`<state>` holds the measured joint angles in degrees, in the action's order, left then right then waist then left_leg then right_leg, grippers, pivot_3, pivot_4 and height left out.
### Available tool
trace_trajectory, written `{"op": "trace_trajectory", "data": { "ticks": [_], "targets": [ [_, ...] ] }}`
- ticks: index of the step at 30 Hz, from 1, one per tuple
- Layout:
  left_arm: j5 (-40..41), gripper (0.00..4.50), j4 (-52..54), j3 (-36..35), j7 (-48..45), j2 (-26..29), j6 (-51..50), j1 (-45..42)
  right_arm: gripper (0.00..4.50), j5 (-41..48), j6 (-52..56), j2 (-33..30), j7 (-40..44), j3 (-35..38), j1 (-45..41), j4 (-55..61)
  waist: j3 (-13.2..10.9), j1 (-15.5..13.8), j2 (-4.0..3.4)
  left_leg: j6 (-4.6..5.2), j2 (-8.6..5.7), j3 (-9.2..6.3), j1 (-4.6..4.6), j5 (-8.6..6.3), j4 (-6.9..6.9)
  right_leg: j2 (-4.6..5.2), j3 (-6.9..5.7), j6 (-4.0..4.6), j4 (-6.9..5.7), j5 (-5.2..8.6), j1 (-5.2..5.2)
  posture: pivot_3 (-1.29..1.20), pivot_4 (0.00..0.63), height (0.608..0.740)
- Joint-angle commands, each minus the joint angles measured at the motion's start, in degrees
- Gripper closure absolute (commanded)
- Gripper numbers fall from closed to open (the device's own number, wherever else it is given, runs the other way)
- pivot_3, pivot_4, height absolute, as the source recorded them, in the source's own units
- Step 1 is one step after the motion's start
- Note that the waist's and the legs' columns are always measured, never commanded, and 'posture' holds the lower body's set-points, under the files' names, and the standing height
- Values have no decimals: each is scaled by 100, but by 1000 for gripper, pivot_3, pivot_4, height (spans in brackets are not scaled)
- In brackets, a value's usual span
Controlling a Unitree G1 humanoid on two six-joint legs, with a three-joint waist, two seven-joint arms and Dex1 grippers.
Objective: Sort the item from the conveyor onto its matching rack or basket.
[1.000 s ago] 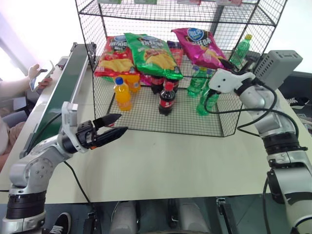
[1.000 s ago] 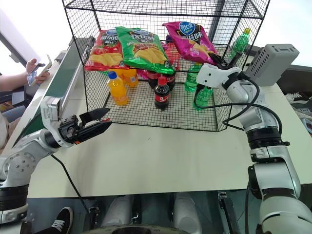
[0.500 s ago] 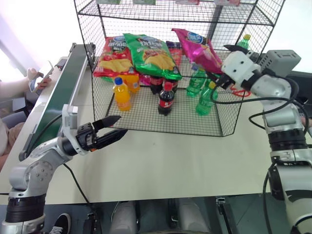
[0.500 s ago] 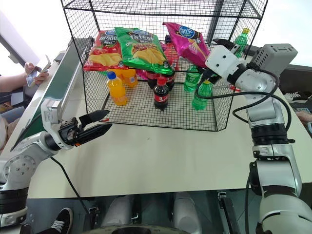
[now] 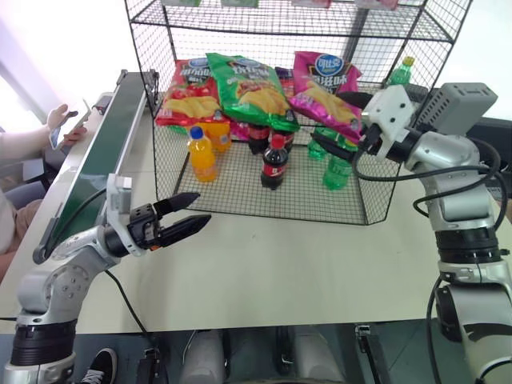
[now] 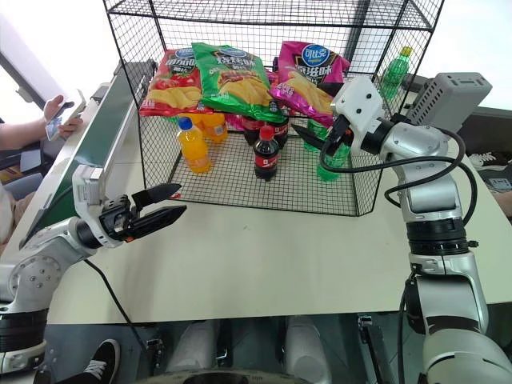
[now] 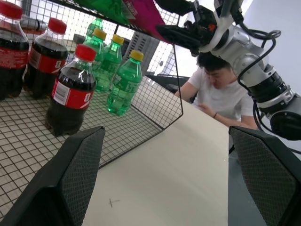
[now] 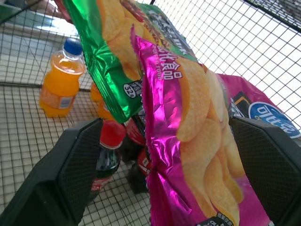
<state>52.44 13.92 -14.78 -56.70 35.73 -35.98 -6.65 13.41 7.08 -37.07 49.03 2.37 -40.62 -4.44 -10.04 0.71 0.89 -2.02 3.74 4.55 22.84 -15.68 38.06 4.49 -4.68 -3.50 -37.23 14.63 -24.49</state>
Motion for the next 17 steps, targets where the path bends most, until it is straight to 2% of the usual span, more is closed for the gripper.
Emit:
{"op": "trace_trajectory", "data": {
  "ticks": [1, 6, 8, 10, 12, 15, 17],
  "targets": [
    [-130, 0, 148, -207, 17, 103, 212, 42, 40, 1072, 480, 80, 169, 563, 53, 751, 0, 0, 0, 0, 0, -1, 0, 0, -1, 0, -1, 0, 0, 0, 0, 0, 150, 740],
    [-635, 0, 131, -426, 425, 241, 513, 90, 40, 2923, 1875, -38, 328, 1354, 557, 1595, 1, -21, 1, 1, 1, -3, 2, 0, -2, 1, -3, 0, 1, 0, 1, 0, 150, 740],
    [-1181, 0, 16, -631, 756, 347, 932, 152, 40, 3742, 2793, -497, 701, 1579, 1300, 2085, 1, -61, 1, 3, 0, -4, 4, -2, -2, 4, -5, 0, 4, 0, 2, 0, 150, 740],
    [-1400, 0, -72, -756, 864, 572, 913, 259, 40, 3793, 3009, -1004, 1324, 1597, 2154, 2388, 1, -124, 3, 15, 0, -6, 9, -9, -2, 4, -7, 1, 15, 1, 2, 0, 150, 740],
    [-1584, 0, -112, -824, 921, 734, 938, 375, 40, 3838, 3211, -1288, 1544, 1622, 2744, 2379, 1, -136, 2, 25, -1, -1, 9, -15, -2, 5, -7, 1, 19, 1, 1, 0, 150, 740],
    [-1652, 0, -137, -980, 934, 857, 903, 527, 40, 3617, 3101, -1360, 1701, 1574, 3293, 2325, 1, -124, 2, 26, -1, 5, 3, -15, 0, 6, -1, 2, 18, 2, 0, 0, 150, 740],
    [-1800, 0, -193, -1031, 824, 1002, 984, 709, 40, 3178, 2667, -1333, 1861, 1398, 3548, 2121, 1, -120, 2, 25, 1, 4, 1, -15, 0, 2, -1, 3, 18, 2, 1, 0, 150, 740]
  ]
}}
